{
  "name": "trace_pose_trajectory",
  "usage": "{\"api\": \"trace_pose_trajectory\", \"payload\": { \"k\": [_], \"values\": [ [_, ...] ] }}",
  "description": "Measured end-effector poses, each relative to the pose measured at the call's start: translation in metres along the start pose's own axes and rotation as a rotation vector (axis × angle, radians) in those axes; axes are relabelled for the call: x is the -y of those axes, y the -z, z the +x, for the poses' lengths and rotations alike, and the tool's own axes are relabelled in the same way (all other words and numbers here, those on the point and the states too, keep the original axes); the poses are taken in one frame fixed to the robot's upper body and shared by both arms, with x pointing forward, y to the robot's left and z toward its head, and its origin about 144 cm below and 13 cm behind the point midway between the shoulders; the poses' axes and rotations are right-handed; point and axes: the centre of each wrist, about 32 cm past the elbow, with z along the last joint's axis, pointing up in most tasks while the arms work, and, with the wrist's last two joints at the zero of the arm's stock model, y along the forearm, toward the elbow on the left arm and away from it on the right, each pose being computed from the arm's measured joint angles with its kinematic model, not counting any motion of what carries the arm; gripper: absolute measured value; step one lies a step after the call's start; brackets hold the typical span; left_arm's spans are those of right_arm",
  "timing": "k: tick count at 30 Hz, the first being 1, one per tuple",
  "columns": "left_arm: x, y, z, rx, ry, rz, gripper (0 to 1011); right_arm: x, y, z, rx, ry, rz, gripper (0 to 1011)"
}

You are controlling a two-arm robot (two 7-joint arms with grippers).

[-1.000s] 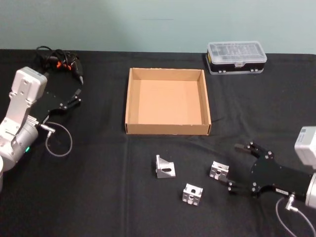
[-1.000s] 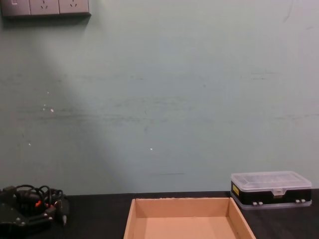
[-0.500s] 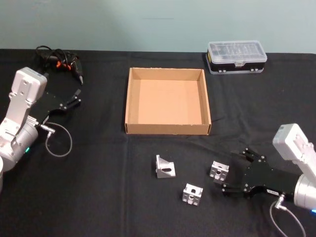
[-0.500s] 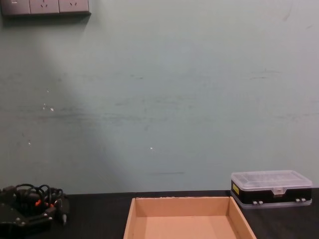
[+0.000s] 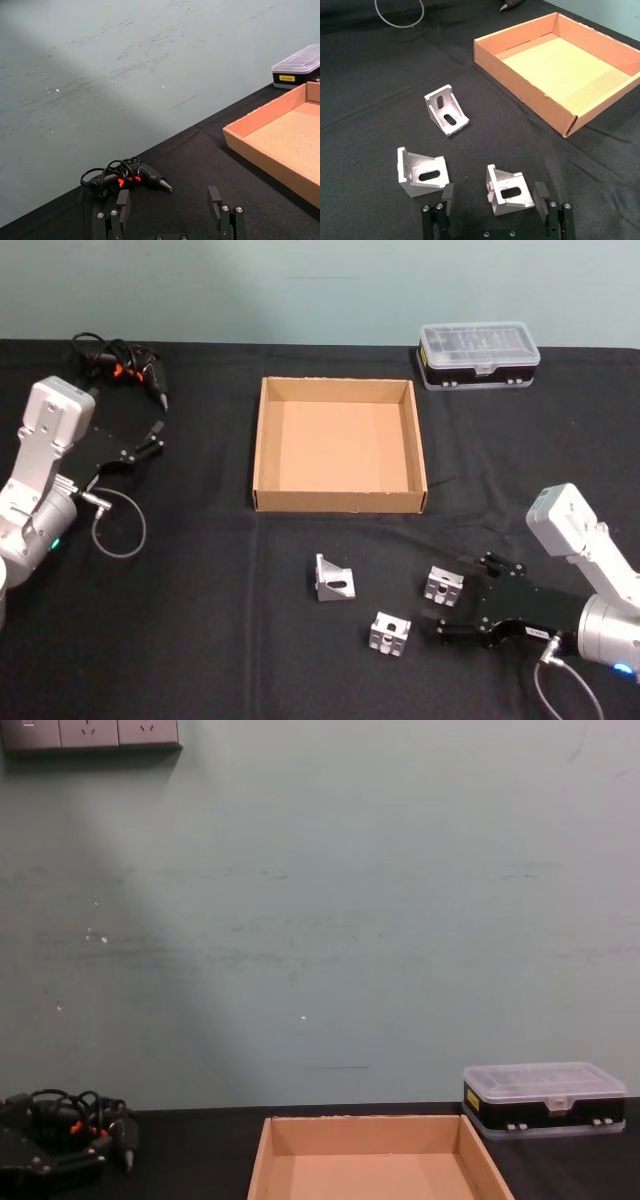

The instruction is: Use one hand to pick up the angle iron from the table and place it into the box.

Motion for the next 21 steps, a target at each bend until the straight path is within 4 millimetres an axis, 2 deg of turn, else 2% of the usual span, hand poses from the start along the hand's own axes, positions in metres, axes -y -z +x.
{"api": "trace_pose_trajectory", "payload": {
  "k": [21],
  "values": [
    [0.0000,0.0000,0.0000,0.000,0.000,0.000,1011,-0.0079,0.0015,0.0005,-0.006,0.008,0.006,1003]
  ]
}}
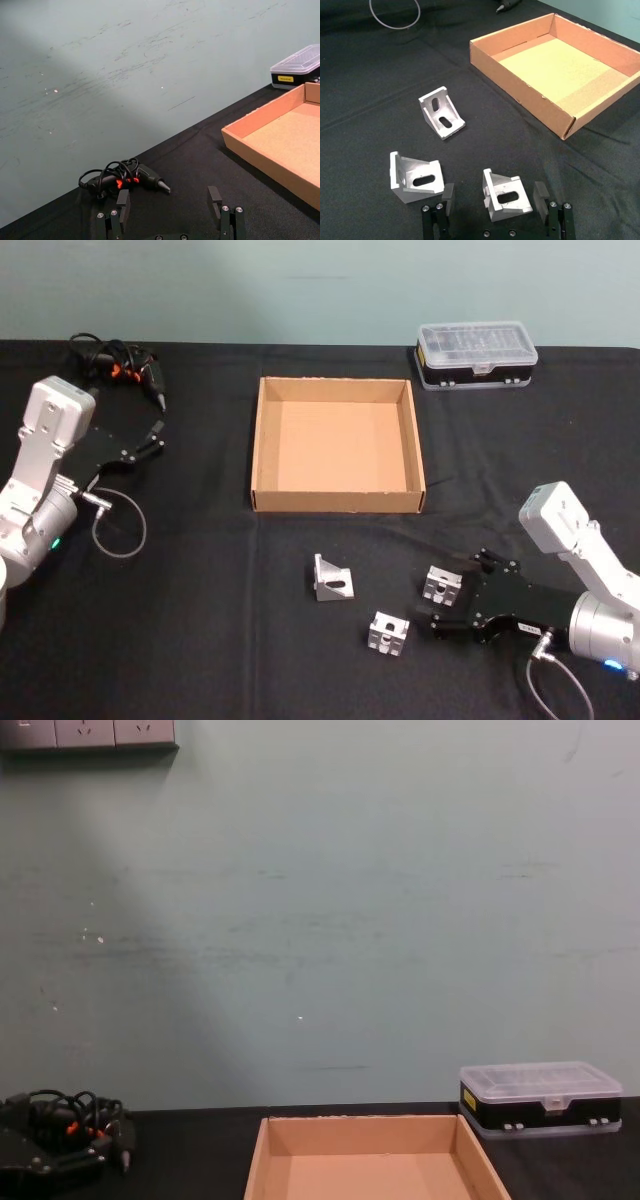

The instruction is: Use one hand to pick up the angle iron from the table and place it into the box.

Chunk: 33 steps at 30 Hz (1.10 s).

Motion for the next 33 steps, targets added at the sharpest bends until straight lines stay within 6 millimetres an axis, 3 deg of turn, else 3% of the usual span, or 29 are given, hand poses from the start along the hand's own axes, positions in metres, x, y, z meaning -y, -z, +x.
{"api": "trace_pose_trajectory", "payload": {
  "k": [28,33],
  "values": [
    [0.000,0.000,0.000,0.000,0.000,0.000,1011,-0.010,0.004,-0.001,0.022,0.007,0.002,995],
    [0.000,0.000,0.000,0.000,0.000,0.000,1011,-0.010,0.004,-0.001,0.021,0.006,0.003,870]
  ]
}}
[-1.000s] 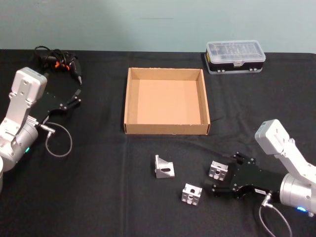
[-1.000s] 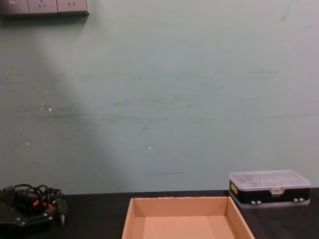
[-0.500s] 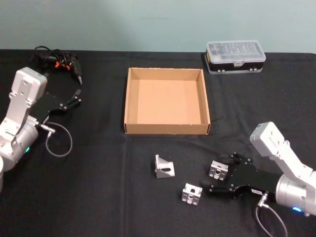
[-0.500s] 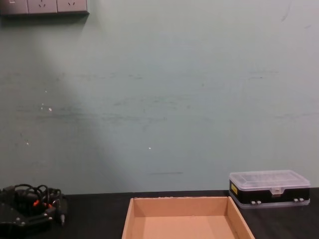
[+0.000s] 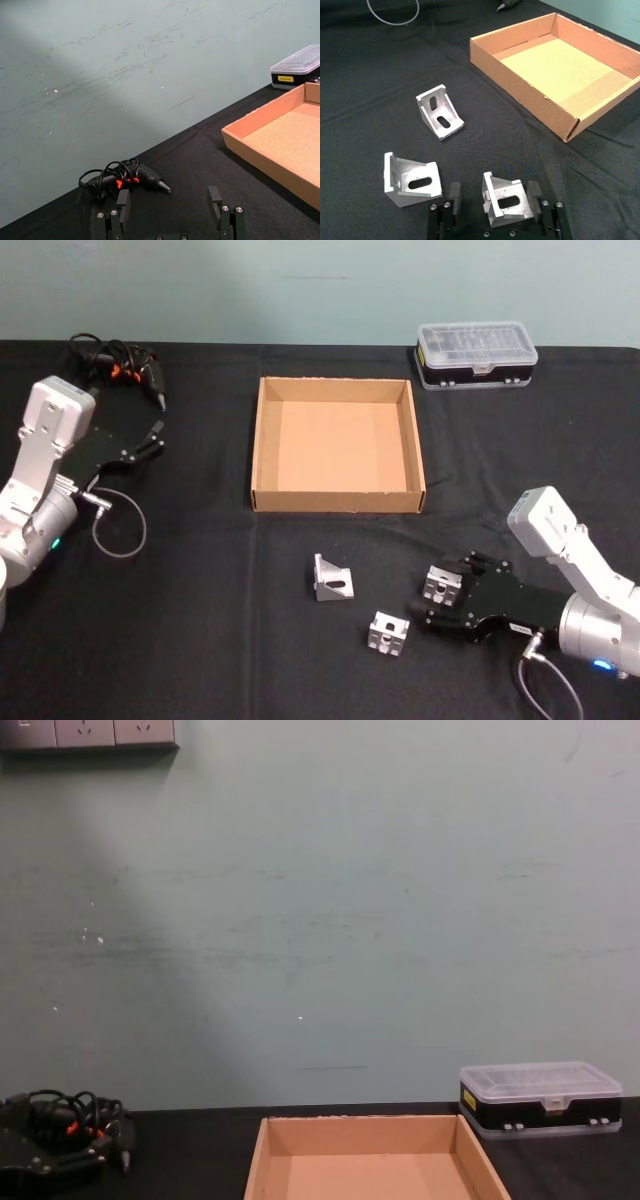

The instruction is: Use one hand to pick up the angle iron from the table and place it into the box.

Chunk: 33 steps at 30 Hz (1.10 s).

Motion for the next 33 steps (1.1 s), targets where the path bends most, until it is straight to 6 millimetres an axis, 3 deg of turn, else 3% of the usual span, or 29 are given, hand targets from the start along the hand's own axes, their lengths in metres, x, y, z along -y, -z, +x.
{"api": "trace_pose_trajectory", "payload": {
  "k": [12,22,33],
  "values": [
    [0.0000,0.0000,0.0000,0.000,0.000,0.000,1011,0.0004,-0.0002,0.0002,0.000,0.001,0.001,536],
    [0.0000,0.0000,0.0000,0.000,0.000,0.000,1011,0.0006,-0.0005,0.0001,0.000,0.000,0.001,195],
    [0.0000,0.0000,0.0000,0.000,0.000,0.000,1011,0.0010,-0.0002,0.0002,-0.002,0.001,0.006,161]
  ]
}}
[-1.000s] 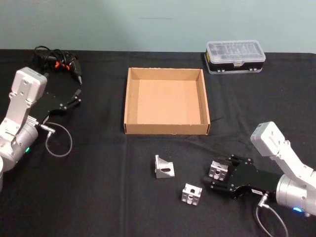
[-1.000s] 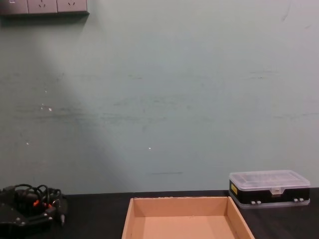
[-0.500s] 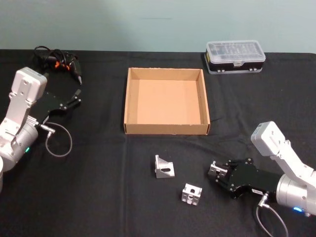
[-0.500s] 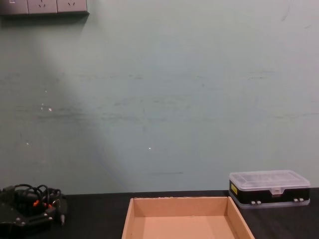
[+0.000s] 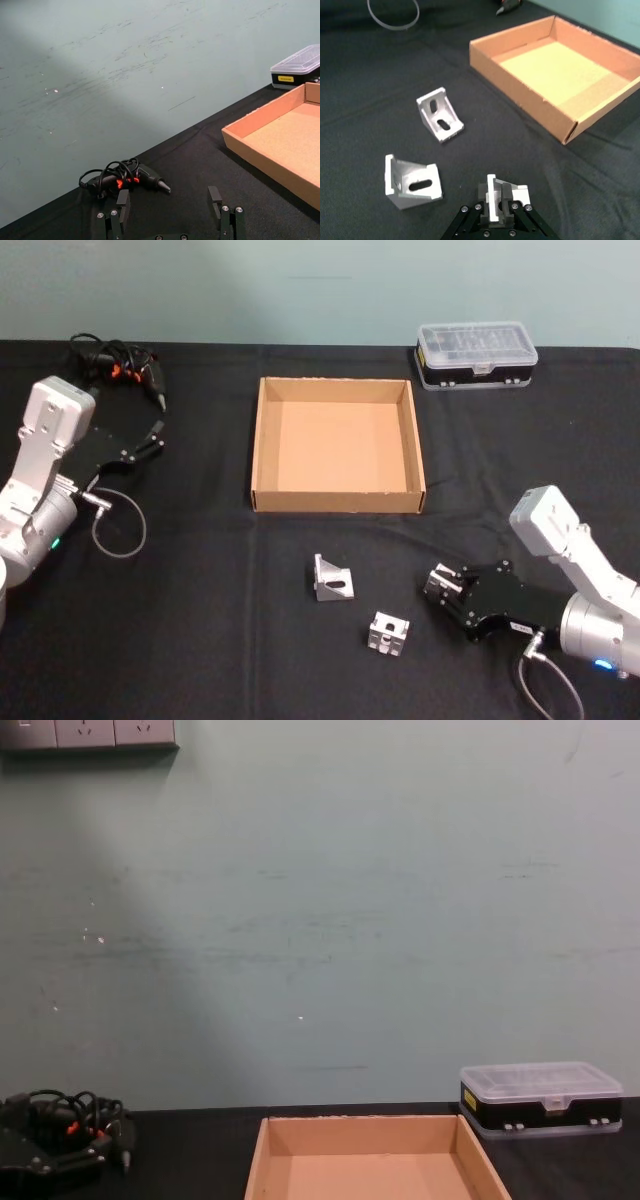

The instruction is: Use one hand to pick up the angle iron from the table and place it into the box.

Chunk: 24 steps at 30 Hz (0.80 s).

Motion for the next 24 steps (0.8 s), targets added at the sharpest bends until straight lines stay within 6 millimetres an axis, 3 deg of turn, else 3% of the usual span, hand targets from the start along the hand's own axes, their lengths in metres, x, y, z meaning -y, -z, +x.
{"api": "trace_pose_trajectory", "payload": {
  "k": [6,11,17,24],
  "values": [
    [0.000,0.000,0.000,0.000,0.000,0.000,1011,0.005,-0.006,0.002,-0.012,0.012,0.055,161],
    [0.000,0.000,0.000,0.000,0.000,0.000,1011,0.008,-0.024,0.008,-0.024,0.030,0.099,161],
    [0.000,0.000,0.000,0.000,0.000,0.000,1011,0.007,-0.061,0.027,-0.071,0.054,0.108,161],
    [0.000,0.000,0.000,0.000,0.000,0.000,1011,-0.013,-0.106,0.055,-0.062,0.086,0.115,161]
  ]
}}
